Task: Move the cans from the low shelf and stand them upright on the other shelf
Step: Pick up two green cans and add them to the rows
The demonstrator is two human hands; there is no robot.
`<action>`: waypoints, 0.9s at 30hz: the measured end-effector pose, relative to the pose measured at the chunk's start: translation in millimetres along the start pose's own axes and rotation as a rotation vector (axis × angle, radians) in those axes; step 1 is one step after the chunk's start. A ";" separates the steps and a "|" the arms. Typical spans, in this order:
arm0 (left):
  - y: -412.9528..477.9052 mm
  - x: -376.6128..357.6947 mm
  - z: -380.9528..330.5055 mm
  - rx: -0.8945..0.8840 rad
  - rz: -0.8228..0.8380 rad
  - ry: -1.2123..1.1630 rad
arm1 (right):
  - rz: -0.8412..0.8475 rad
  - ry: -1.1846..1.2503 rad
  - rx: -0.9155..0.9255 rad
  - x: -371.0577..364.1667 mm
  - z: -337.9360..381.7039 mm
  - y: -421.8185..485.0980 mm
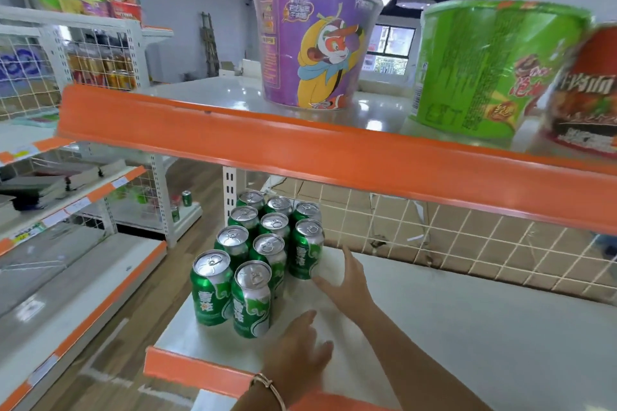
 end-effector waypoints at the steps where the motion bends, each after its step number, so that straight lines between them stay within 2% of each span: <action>1: 5.1 -3.0 -5.5 0.016 0.013 -0.050 | -0.034 -0.059 -0.002 9.9 -6.6 -5.4; 6: 34.4 -27.0 -49.3 0.019 0.011 -0.259 | -0.169 -0.137 -0.059 77.4 -36.4 -40.1; 13: 42.7 -84.6 -139.4 -0.125 0.115 -0.276 | -0.372 -0.075 -0.190 188.8 -74.0 -115.9; 20: 1.8 -173.7 -251.3 -0.284 0.252 -0.366 | -0.604 -0.062 -0.273 292.1 -112.6 -218.0; 27: -68.9 -273.6 -361.4 -0.340 0.431 -0.498 | -0.822 -0.025 -0.363 394.7 -160.8 -330.5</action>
Point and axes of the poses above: each hand's wrist, its own y-axis towards the middle knuckle, its own x-axis out of the back of the hand, z = x × y, the point moved 1 cm from there along y, towards the middle knuckle, and after that the axes turned 5 degrees about y, right-handed, at the moved point
